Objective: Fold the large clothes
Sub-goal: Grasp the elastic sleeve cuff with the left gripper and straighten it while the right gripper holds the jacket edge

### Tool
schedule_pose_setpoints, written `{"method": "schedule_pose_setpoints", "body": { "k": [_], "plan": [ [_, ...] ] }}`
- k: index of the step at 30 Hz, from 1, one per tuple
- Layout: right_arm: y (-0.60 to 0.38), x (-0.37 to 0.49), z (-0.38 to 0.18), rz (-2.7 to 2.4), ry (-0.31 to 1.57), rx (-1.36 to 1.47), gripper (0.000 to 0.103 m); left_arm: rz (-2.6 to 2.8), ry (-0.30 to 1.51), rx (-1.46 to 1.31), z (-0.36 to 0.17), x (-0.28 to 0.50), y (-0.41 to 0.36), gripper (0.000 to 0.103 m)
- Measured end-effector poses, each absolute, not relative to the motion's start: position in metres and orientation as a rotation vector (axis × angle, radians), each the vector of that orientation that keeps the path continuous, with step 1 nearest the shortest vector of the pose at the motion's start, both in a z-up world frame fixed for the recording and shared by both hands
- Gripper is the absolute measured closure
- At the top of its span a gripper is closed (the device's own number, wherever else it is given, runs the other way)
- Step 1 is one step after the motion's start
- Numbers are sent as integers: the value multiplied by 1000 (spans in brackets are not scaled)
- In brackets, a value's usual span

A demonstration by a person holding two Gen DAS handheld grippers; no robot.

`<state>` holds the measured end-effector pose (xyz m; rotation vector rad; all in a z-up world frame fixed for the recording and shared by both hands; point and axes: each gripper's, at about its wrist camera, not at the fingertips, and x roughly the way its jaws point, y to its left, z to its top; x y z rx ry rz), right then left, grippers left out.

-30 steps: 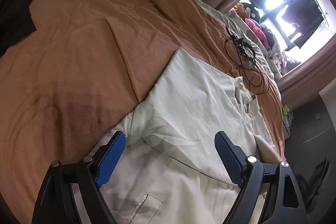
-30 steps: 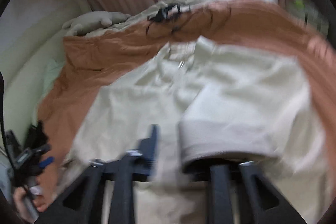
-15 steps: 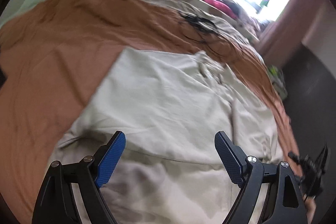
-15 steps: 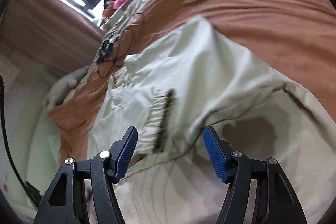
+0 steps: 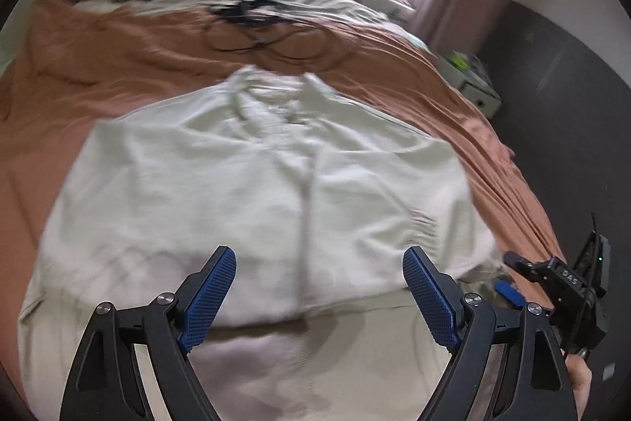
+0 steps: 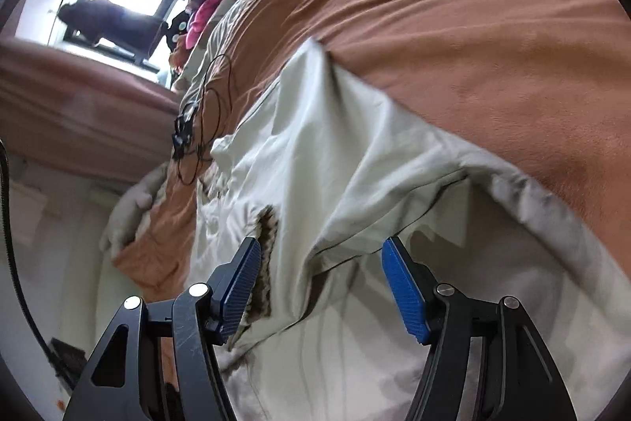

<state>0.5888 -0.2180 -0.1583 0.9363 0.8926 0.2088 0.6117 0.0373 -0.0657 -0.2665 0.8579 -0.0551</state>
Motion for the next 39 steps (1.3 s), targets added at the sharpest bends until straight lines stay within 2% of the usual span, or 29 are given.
{"method": "schedule_pose_setpoints", "body": {
  "k": [6,13,16,18,21,24,25,27,28,29,32,39],
  "plan": [
    [-257,590,-190,164,896,1154,37,-119,932,-208,-82,648,-19,15],
    [-269,596,-197,161,869,1225,37,-116,1024,-129,-116,675,-54,15],
    [-269,601,-201,138,866,1246,48,-117,1065,-128,-133,684,-59,15],
    [-273,603,-206,114,869,1259,66,-116,1093,-110,-143,689,-65,15],
    [-281,602,-213,75,866,1281,83,-94,1110,-27,-157,693,-76,15],
    [-287,600,-216,69,855,1309,86,-75,1135,14,-167,697,-77,16],
    [-287,601,-216,68,855,1307,86,-72,1121,11,-168,696,-74,19],
    [-288,601,-216,68,856,1306,86,-58,1097,-12,-163,694,-63,39],
    [-288,601,-217,68,856,1309,86,-49,1090,-22,-160,694,-58,52],
    [-288,602,-217,68,856,1311,86,-38,1082,-33,-156,692,-51,60],
    [-289,602,-218,68,854,1319,86,-2,1036,-50,-137,686,-19,66],
    [-288,598,-219,57,851,1310,86,118,934,-137,-90,662,67,67]
  ]
}}
